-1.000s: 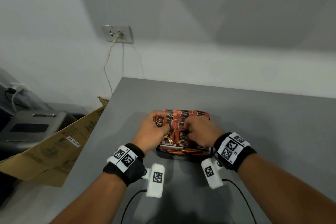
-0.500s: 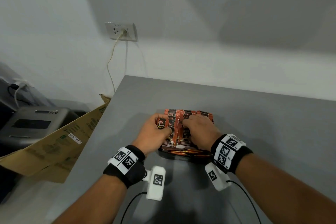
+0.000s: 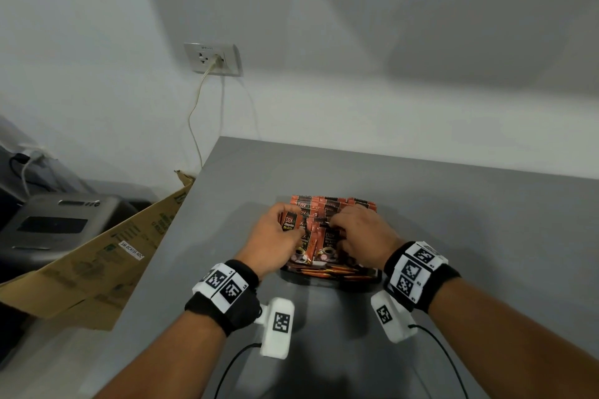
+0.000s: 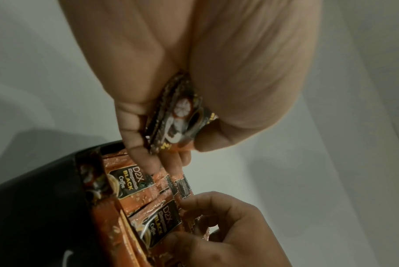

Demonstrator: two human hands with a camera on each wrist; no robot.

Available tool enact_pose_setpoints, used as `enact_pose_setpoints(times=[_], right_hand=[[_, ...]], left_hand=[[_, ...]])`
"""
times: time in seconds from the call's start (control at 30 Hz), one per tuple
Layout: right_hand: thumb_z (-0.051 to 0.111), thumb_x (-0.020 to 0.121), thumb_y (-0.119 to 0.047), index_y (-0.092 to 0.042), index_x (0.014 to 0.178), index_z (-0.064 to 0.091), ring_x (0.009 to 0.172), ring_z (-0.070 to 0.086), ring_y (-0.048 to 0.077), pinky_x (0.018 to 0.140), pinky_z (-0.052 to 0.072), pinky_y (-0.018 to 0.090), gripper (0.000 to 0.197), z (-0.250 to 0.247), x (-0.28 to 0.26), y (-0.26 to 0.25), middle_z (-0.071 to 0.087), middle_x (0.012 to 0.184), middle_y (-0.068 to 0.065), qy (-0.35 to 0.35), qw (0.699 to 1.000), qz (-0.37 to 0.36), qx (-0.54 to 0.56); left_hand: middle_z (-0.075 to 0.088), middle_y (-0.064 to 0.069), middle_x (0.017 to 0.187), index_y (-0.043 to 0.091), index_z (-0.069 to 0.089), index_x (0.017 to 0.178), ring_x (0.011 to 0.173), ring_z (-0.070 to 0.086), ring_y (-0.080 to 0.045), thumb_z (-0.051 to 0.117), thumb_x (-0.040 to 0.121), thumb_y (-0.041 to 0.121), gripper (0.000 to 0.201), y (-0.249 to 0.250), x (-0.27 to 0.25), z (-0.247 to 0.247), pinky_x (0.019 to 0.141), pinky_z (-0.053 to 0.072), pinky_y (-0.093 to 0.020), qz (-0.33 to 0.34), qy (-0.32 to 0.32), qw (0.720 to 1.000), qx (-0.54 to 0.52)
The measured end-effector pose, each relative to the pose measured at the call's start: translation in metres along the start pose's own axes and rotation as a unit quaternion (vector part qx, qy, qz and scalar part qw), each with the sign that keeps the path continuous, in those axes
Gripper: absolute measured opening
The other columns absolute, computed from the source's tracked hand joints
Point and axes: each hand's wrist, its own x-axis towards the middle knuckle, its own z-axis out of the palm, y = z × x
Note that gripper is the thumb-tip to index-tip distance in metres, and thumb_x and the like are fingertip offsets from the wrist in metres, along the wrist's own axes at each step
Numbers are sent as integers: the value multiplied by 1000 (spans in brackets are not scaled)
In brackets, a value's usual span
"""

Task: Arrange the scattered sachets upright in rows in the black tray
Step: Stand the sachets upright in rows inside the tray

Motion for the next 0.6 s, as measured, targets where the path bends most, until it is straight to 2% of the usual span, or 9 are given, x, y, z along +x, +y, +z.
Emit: enact_pose_setpoints(times=[0.1,0.2,0.27,0.3,0.37,0.47,0.53,0.6], right_hand=[[70,89,-26,-25,118,67,107,56,12,101,48,36,29,-9,-4,-1,63,113,-8,30,996,30,84],[70,90,-26,-26,115,68,87,63,6,78,56,20,25,-31,-7,-14,63,100,-16,48,960,56,271],[74,87,-27,-32,113,69,88,67,3,80,55,20,27,-42,-7,-23,69,97,-16,53,933,55,352],[76,85,-26,-34,109,71,88,67,0,82,54,20,27,-45,-5,-26,71,95,-16,61,928,52,363],[78,82,-20,-32,101,74,83,66,-2,78,52,16,22,-47,-1,-30,72,90,-14,68,930,49,357],[77,83,-17,-27,92,75,76,64,-2,69,47,11,13,-48,4,-33,71,83,-12,71,936,67,338],[78,83,-16,-25,88,74,72,65,0,66,49,14,11,-45,6,-31,72,79,-10,72,936,96,332],[78,84,-14,-21,89,72,67,66,1,62,50,16,11,-38,8,-32,72,77,-8,36,944,120,305]], left_hand=[[69,-16,94,18,54,125,80,69,-24,46,95,-7,40,1,-1,2,77,57,-43,-12,-10,997,-75],[71,-21,109,14,55,126,93,72,-25,57,93,-8,40,4,-2,5,83,61,-43,11,-51,992,-111],[70,-19,111,11,56,126,96,72,-27,64,89,-9,43,7,0,7,78,61,-42,27,-63,990,-120],[69,-19,112,9,56,126,96,72,-28,67,87,-9,44,8,2,8,76,61,-41,30,-63,991,-118],[68,-22,112,8,57,123,94,71,-30,73,83,-8,46,8,3,8,74,61,-41,36,-56,992,-109],[72,-14,101,9,58,119,87,73,-25,77,81,-5,45,7,2,4,73,61,-41,37,-32,994,-97],[74,-7,93,15,59,113,79,73,-20,76,84,1,36,5,2,-2,71,60,-41,30,18,996,-88],[70,-6,88,19,58,113,72,69,-16,67,90,2,29,2,4,-10,65,57,-37,7,86,992,-92]])
